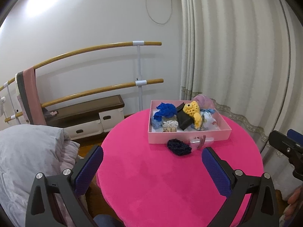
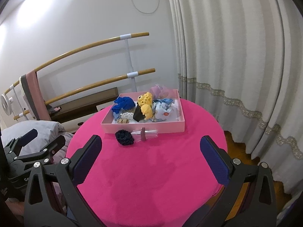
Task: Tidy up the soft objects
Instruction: 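Withdraw both tools back from the box, then grasp the navy crochet scrunchie with the left tool while the right tool grasps the clear bottle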
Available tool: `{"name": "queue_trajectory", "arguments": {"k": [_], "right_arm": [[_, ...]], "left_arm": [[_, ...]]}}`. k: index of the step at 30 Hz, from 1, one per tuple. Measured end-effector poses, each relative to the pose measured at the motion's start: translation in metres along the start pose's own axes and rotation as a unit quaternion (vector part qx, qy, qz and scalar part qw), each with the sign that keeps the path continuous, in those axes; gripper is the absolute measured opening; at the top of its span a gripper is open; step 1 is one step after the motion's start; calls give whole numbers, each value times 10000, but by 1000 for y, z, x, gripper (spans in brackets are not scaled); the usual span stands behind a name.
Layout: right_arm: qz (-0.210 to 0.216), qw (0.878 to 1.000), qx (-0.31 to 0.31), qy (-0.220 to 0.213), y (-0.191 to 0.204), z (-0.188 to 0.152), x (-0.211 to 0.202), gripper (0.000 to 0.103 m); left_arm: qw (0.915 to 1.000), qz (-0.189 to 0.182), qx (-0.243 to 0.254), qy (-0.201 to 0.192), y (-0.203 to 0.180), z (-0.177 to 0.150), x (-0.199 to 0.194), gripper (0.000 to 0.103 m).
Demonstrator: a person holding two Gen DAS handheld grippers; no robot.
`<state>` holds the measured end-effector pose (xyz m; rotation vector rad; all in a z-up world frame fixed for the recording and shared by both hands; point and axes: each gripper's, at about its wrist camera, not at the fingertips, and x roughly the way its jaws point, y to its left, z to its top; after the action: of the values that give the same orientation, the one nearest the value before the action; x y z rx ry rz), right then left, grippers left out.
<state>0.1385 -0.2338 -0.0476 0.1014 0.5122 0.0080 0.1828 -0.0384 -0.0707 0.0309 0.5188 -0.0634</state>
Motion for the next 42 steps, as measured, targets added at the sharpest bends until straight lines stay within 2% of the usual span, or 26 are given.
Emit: {"name": "queue_trajectory", "arguments": {"k": [8,16,27,38,41,42], "right_arm": [[-14,9998,14,217,-4,-4,17,103],[-59,9986,102,523,-16,-9,47,103],[-82,9949,267,966,-36,-17,100,103],[-13,9908,387,1299,-47,-21,145,103],[11,9898,429,1359,-48,-20,156,103],[44,9894,447,1378,-47,-19,161,103]], "left_arm": [[9994,-38,14,346,2,-1,28,103],[9970,-176,66,754,-8,4,82,103],[9902,-251,15,1377,-19,7,193,103],[9840,-31,395,1740,-43,0,293,103],[9820,-259,204,1857,-41,1,307,96],[9812,-371,138,1890,-39,1,311,84]]}}
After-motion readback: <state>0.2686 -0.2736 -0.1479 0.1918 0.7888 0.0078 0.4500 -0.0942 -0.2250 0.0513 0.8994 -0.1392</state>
